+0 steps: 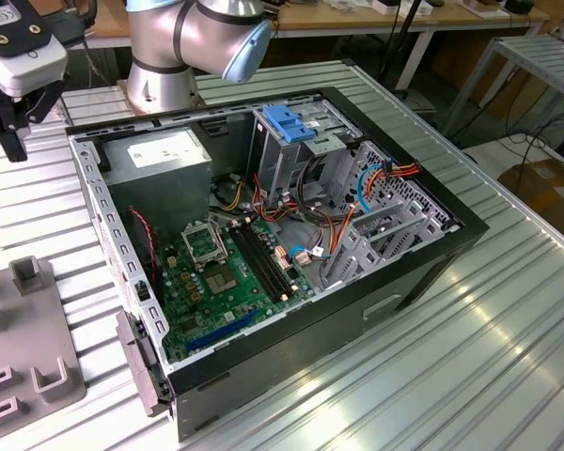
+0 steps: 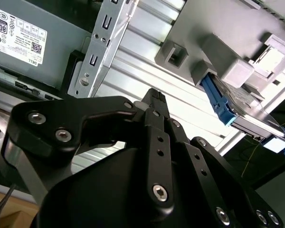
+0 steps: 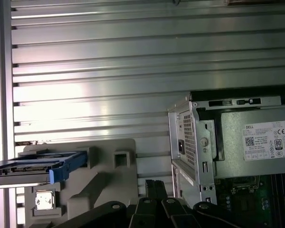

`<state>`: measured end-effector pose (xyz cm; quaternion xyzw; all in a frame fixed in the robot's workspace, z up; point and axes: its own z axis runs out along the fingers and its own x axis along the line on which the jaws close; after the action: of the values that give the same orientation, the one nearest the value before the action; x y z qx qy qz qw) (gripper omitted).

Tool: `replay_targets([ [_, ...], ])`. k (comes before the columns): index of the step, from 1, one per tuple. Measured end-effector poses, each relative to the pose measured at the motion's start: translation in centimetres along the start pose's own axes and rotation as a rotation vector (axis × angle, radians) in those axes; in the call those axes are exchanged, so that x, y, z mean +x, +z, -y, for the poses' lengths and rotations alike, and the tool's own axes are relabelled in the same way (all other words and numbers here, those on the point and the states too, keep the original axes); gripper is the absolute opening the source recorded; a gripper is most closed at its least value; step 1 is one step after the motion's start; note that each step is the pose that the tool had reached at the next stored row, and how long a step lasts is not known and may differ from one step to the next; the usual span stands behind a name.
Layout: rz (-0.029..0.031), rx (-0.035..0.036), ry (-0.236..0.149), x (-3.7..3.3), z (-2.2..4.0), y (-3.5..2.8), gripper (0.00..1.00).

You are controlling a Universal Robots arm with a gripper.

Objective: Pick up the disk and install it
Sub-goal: 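Reach for the disk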

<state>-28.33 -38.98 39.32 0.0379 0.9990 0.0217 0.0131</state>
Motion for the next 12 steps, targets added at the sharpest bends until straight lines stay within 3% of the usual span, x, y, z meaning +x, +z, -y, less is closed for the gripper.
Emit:
replay_targets([
  [12, 0.0, 0.0, 0.0, 2.15, -0.3, -0.02, 0.1],
])
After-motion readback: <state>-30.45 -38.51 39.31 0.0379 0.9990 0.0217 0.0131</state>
